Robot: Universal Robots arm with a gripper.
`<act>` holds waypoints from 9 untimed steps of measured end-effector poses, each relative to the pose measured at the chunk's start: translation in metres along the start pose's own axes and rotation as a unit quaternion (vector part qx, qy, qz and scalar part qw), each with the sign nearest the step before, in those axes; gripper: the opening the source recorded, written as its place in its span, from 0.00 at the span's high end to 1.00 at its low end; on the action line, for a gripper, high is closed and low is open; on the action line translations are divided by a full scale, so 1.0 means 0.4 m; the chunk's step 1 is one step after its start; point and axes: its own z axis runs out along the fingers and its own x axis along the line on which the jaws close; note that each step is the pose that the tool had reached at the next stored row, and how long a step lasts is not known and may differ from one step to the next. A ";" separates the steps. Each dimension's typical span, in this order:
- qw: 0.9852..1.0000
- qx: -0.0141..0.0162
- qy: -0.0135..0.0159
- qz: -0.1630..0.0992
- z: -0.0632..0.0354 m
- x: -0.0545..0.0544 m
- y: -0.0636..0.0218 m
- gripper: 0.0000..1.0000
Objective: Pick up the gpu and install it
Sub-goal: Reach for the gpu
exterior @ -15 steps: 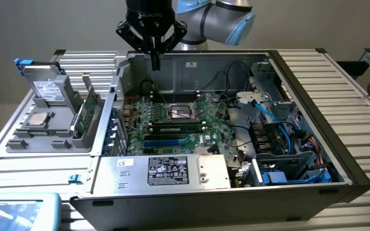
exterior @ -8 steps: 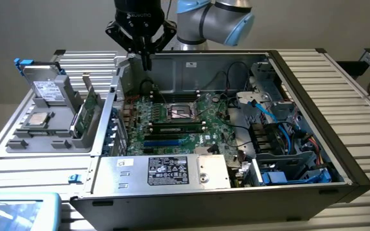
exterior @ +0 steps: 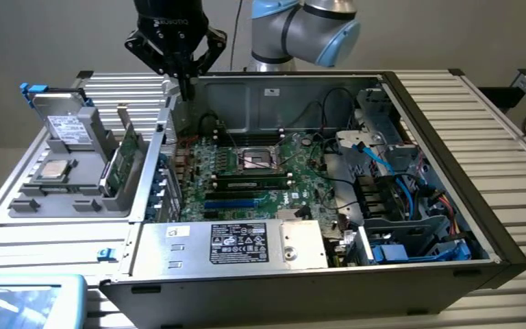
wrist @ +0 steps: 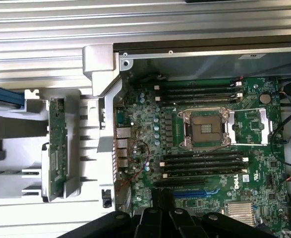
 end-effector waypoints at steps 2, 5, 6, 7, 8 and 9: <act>1.000 0.000 0.000 0.000 0.001 0.023 0.001 0.88; 1.000 0.000 0.000 0.000 0.003 0.057 0.001 0.88; 1.000 0.000 0.000 0.000 0.003 0.068 0.001 0.88; 1.000 0.000 0.000 0.000 0.004 0.079 0.001 0.88; 1.000 0.000 0.000 0.000 0.004 0.091 0.001 0.88; 1.000 0.000 0.000 0.000 0.004 0.102 0.001 0.88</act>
